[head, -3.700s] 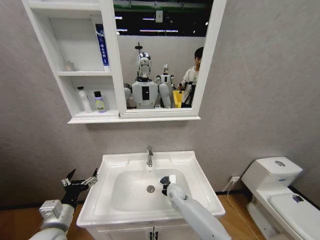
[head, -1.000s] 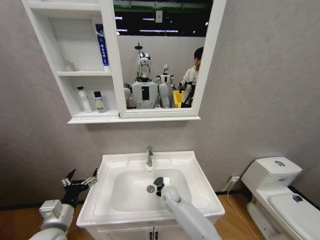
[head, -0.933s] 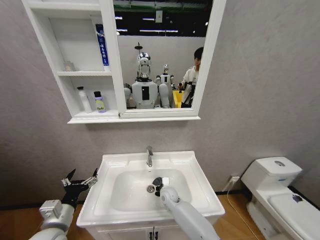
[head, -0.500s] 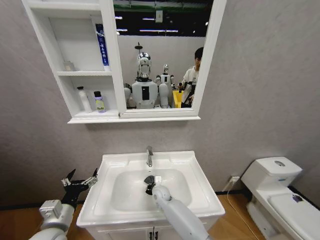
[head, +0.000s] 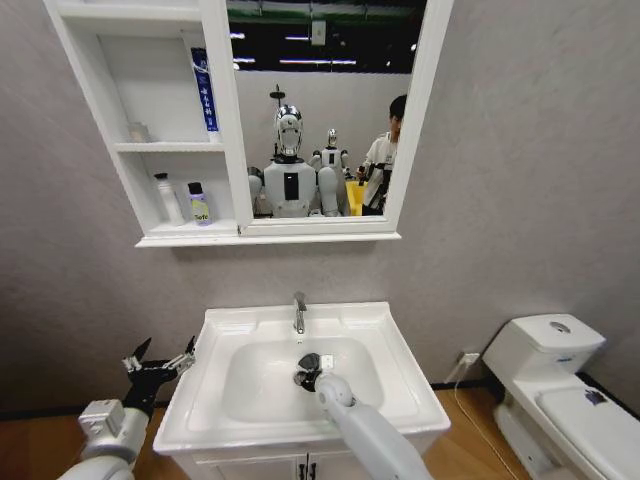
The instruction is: Move facial cleanser and shampoo from washbasin to cabinet, then wipe washbasin with towel.
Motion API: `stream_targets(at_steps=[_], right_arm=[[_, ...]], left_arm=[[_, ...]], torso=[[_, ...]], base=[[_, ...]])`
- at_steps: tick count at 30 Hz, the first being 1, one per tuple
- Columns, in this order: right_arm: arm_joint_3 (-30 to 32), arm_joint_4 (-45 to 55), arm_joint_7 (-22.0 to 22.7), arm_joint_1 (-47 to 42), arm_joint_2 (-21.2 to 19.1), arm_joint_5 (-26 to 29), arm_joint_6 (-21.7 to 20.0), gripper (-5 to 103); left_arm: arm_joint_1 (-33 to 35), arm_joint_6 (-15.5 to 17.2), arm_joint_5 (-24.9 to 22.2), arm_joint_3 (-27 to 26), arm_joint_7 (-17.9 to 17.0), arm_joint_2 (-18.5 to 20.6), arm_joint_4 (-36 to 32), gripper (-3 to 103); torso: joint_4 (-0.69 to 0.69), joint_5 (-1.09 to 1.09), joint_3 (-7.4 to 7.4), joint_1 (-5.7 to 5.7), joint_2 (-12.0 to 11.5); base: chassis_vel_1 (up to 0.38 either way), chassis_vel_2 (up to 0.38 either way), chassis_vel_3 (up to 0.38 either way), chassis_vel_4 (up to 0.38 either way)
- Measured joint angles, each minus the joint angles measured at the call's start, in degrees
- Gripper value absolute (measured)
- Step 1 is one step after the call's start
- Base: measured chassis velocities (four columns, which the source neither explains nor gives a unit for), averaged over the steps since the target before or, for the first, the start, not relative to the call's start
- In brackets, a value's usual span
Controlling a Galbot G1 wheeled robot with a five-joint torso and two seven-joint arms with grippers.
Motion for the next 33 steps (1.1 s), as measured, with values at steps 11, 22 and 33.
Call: stream_targets(at_steps=[11, 22, 33], right_arm=[[-3.08, -6.27, -4.78, 6.02, 2.46, 3.93, 0.44, 3], [-4.87, -6.03, -4.21, 7.14, 3.92, 9.72, -1.76, 3], [-2.08, -3.48, 0.55, 4.25, 1.21, 9.40, -2.96, 3]], left_arm=[[0.00, 0.00, 0.00, 0.00, 0.00, 0.00, 0.00, 100], [0.00, 0.00, 0.00, 0.00, 0.00, 0.00, 0.00, 100], [0.00, 0.00, 0.00, 0.00, 0.00, 0.00, 0.00, 100]], torso=[[0.02, 0.00, 0.00, 0.00, 0.00], [0.03, 0.00, 0.00, 0.00, 0.00], [0.02, 0.01, 0.00, 0.00, 0.00]], base=[[0.000, 0.000, 0.000, 0.000], [0.000, 0.000, 0.000, 0.000], [0.000, 0.000, 0.000, 0.000]])
